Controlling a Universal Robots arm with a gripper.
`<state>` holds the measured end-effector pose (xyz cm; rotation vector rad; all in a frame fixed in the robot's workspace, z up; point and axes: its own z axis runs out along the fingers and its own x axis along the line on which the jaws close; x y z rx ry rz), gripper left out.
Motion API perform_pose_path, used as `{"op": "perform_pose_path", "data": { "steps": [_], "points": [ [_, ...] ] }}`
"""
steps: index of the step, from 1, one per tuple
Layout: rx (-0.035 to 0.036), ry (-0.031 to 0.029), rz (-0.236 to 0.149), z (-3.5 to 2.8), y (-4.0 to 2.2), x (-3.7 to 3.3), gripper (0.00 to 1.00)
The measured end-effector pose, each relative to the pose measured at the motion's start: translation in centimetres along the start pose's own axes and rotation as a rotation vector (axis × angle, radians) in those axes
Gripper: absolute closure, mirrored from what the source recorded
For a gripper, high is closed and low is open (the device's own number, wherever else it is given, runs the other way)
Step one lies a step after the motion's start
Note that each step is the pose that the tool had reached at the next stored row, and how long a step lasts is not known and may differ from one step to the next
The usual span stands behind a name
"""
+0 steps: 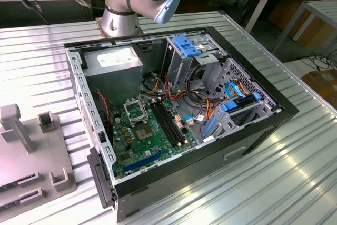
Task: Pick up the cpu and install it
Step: 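Pick up the cpu and move it towards the insertion slot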
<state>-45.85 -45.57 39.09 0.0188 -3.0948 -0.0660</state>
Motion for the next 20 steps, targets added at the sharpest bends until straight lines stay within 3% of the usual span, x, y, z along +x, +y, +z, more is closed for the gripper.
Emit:
{"op": "perform_pose_path", "data": {
  "steps": [12, 20],
  "points": [
    [-0.0001, -0.0001, 0.000, -0.03, -0.01, -0.88, 0.54],
    [0.0000, -0.0001, 0.000, -0.09, -0.02, -2.10, 0.54]
  ]
}}
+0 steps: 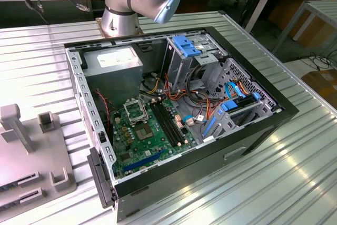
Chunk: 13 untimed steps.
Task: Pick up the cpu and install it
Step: 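Pick up the cpu and move it towards the insertion slot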
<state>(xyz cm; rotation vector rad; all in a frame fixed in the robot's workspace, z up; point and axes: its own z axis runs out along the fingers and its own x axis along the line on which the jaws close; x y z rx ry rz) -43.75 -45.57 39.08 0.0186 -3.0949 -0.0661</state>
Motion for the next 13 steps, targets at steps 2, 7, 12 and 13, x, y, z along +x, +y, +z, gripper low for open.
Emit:
{"op": "perform_pose_path", "data": {
  "steps": [2, 7, 12, 13],
  "points": [
    [0.0000, 0.0001, 0.000, -0.01, -0.01, -0.25, 0.54],
    [0.0001, 0.0001, 0.000, -0.05, -0.01, -1.04, 0.54],
    [0.0000, 0.0000, 0.000, -0.08, -0.02, -1.68, 0.54],
    [-0.0001, -0.0001, 0.001, -0.07, -0.01, -1.72, 0.54]
  ]
}}
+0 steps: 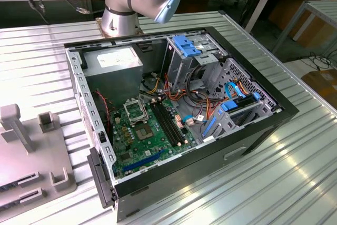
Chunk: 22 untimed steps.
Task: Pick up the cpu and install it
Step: 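Pick up the cpu and move it towards the insertion slot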
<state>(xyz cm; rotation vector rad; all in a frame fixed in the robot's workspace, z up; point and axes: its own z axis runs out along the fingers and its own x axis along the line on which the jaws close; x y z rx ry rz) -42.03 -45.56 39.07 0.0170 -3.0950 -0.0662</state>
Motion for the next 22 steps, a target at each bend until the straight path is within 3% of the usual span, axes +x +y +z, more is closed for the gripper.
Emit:
{"op": "perform_pose_path", "data": {
  "steps": [10, 22],
  "points": [
    [-0.0013, 0.0014, 0.016, -0.46, 0.00, -0.44, 0.54],
    [-0.0015, 0.0026, 0.016, -0.56, -0.02, -2.78, 0.54]
  ]
}}
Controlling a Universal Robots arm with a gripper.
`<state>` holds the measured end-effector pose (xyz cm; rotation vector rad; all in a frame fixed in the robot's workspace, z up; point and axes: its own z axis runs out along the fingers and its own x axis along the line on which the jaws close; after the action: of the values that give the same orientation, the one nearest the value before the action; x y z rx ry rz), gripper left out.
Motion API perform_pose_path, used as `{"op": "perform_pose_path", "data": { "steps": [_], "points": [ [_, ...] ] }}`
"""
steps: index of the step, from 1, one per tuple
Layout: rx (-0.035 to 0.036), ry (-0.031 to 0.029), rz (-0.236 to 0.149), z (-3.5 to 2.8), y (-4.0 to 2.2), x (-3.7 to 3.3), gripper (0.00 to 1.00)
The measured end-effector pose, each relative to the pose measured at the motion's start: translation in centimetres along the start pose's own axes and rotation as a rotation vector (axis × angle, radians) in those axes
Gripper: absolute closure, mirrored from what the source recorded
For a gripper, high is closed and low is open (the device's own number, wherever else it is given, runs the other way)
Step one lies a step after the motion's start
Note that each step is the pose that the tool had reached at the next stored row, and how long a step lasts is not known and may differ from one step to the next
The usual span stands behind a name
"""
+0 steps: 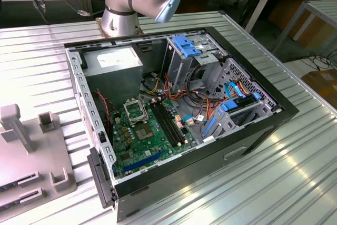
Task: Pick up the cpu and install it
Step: 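Pick up the cpu and move it towards the insertion slot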
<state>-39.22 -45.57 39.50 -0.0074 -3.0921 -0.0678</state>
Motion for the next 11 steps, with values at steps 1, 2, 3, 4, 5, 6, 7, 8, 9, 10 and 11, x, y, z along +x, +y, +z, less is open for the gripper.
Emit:
{"op": "perform_pose_path", "data": {
  "steps": [1, 2, 3, 4, 5, 6, 7, 8, 9, 10, 11],
  "points": [
    [0.0001, 0.0001, 0.000, -0.01, 0.00, -0.17, 0.54],
    [0.0001, 0.0001, 0.000, -0.02, 0.00, -0.34, 0.54],
    [0.0000, 0.0001, 0.000, -0.03, 0.01, -0.52, 0.54],
    [0.0001, 0.0001, 0.000, -0.04, 0.01, -0.72, 0.54],
    [0.0001, 0.0001, 0.000, -0.06, 0.01, -1.03, 0.54],
    [0.0000, 0.0000, 0.000, -0.06, 0.01, -1.27, 0.54],
    [0.0000, 0.0000, 0.000, -0.07, 0.01, -1.47, 0.54],
    [0.0000, 0.0001, 0.000, -0.08, 0.01, -1.63, 0.54],
    [0.0001, 0.0001, 0.000, -0.10, 0.01, -1.89, 0.54],
    [0.0001, 0.0000, 0.000, -0.10, 0.01, -1.97, 0.54],
    [0.0000, 0.0000, 0.000, -0.10, 0.01, -2.07, 0.54]
  ]
}}
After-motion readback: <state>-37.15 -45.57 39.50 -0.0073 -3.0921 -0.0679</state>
